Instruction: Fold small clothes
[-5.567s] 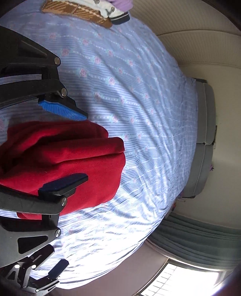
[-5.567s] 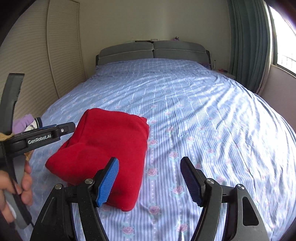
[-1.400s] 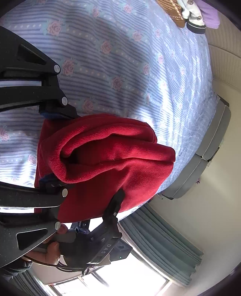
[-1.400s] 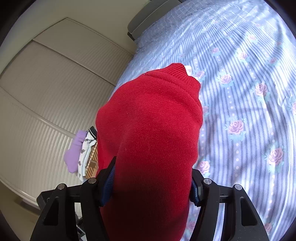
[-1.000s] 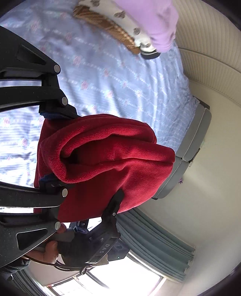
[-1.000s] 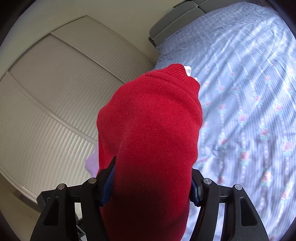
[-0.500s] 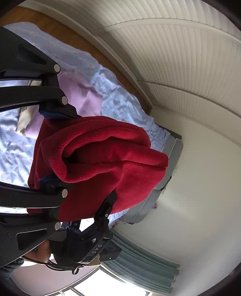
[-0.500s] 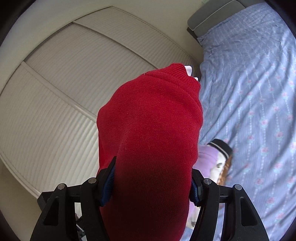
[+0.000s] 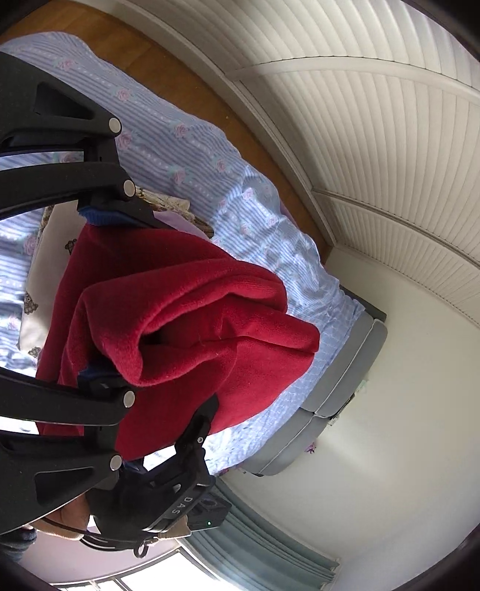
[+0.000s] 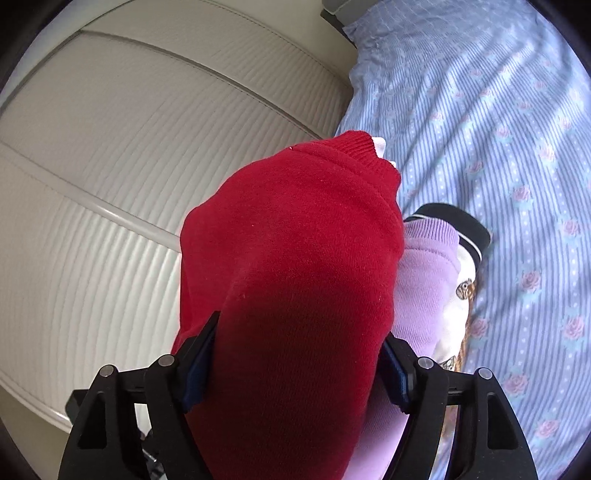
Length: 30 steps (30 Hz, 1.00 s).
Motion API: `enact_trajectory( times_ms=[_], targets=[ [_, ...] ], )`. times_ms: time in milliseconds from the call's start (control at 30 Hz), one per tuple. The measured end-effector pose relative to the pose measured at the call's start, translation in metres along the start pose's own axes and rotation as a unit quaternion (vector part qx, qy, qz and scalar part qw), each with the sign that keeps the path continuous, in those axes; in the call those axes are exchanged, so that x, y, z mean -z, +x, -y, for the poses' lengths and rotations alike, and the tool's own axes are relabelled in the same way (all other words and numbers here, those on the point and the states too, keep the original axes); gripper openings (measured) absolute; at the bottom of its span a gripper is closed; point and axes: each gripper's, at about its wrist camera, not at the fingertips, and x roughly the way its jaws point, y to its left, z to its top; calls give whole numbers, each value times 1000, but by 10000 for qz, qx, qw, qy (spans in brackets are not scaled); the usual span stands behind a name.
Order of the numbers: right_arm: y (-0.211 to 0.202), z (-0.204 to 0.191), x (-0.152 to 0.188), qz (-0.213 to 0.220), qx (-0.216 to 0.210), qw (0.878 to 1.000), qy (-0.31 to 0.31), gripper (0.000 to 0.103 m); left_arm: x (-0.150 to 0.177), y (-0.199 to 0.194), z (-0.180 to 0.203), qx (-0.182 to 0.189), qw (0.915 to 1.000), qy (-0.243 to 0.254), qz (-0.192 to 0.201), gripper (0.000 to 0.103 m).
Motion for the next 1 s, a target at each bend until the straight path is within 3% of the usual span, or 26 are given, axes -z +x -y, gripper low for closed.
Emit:
enact_trajectory(
  times_ms=[200,267,333,533,767,1000],
  targets=[
    [-5,-5,-10,-263,111,9996,88,80,7,-23,5,-222,9991,158,317,73],
    [-7,-4,-13,-276,161,9995,42,84,6,-31,11,-299,9982,263,456,74],
    [-9,-4,-14,-146,404,9990,-139,88,4,-39,19,-405,9970,355,564,80],
    [-47,-25,-27,308,630,9948,-735,92,2,-59,46,-641,9931,657,724,80],
    [-103,-54,-6,731,1045,9757,-1781,92,21,-92,91,-836,9881,829,994,86],
    [-208,-48,40,1409,1729,9458,-2361,92,72,-133,169,-945,9819,1140,1183,93]
  ],
)
